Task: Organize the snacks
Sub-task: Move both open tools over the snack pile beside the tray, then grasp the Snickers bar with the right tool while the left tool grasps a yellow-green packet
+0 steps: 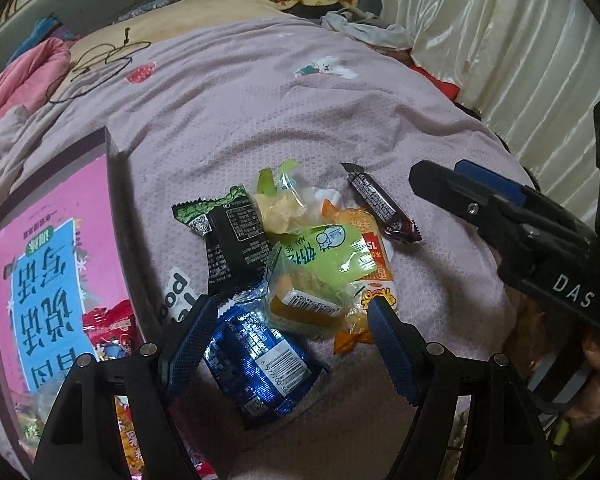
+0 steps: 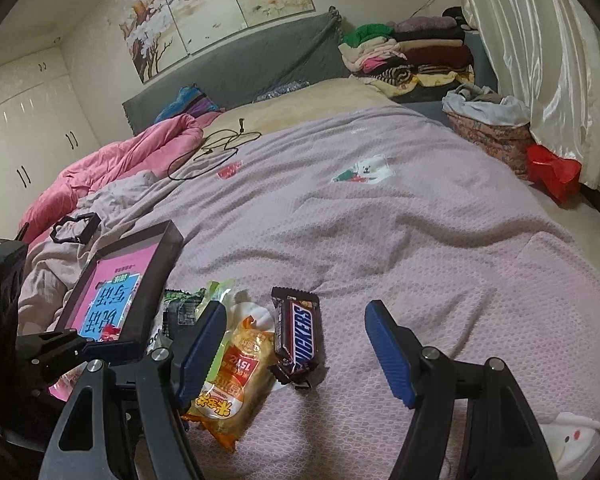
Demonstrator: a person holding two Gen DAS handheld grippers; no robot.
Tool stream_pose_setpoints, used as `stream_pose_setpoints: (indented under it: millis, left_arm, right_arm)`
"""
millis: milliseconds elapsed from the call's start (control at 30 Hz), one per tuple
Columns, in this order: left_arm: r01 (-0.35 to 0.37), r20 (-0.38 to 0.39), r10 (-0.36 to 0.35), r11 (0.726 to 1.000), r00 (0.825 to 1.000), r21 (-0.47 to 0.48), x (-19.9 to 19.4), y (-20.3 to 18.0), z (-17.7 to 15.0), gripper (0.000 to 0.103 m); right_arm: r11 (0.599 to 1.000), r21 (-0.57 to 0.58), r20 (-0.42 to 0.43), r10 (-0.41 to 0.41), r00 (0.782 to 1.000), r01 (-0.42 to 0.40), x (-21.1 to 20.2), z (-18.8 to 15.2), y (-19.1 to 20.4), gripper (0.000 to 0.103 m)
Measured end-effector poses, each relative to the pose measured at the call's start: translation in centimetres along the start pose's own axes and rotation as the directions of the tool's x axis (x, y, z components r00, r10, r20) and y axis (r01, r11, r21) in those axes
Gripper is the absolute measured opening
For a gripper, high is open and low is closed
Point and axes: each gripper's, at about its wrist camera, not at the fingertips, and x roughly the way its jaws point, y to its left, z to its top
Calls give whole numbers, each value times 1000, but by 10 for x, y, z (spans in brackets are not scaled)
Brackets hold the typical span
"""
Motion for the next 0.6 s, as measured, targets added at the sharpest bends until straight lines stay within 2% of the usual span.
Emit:
stream_pose_setpoints:
  millis: [100, 267, 333, 400, 600]
  left_arm:
    - [15, -4, -15, 1000, 1000, -19, 4, 4, 1, 71]
    - [39, -4, -39, 999, 999, -25, 7, 7, 3, 68]
    - [36, -1, -36, 999, 999, -12, 7, 6, 4, 66]
    - [35, 1, -35, 999, 999, 0, 8, 5, 5, 66]
    - [41, 5, -41, 999, 999, 7, 10, 5, 7, 66]
  right_arm:
    - [1000, -4, -27, -6, 1000, 6, 9, -1, 1, 71]
    - [1000, -6, -61, -18, 998, 17, 22, -3, 1, 71]
    - [1000, 10, -82, -21, 996, 22, 28, -4, -2, 68]
    - [999, 28, -103, -15, 995, 18, 34, -5, -7, 59]
    - [999, 48, -145, 1, 989, 6, 47, -8, -13, 49]
